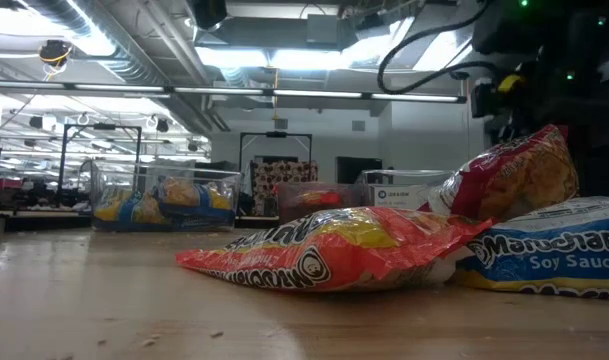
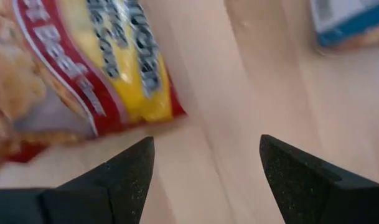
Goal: Sort Maruchan noodles
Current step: Put the red noodle pack into the right transparent bin
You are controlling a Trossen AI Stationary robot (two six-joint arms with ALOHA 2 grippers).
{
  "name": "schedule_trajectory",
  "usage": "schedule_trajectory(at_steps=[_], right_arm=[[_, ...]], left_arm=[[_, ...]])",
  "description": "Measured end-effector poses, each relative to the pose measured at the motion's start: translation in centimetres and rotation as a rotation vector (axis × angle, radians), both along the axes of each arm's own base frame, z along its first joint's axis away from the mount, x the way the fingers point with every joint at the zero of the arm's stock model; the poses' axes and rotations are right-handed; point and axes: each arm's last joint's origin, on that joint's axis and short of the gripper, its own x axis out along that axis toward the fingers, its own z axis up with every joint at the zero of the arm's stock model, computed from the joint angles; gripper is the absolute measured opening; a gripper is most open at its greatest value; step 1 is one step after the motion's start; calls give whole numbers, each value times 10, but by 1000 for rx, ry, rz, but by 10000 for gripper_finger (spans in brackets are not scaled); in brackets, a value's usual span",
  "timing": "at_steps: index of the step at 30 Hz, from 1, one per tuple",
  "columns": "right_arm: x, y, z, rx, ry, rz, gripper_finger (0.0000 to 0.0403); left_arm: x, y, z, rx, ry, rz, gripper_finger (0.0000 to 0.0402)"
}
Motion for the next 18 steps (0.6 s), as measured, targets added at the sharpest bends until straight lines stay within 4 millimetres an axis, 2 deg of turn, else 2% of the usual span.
schedule_trajectory(at_steps=[7, 13, 16, 18], right_arm=[[30, 4, -23, 36, -101, 47, 278], [68, 6, -39, 20, -279, 96, 278], [97, 0, -34, -4, -384, 104, 278], [117, -7, -22, -46, -443, 125, 278]], left_arm=[[-3, -2, 0, -7, 12, -1, 60], [-3, -4, -2, -6, 27, -14, 60], [-3, -4, -2, 5, 28, -16, 60], [-3, -4, -4, 35, 37, -25, 60]])
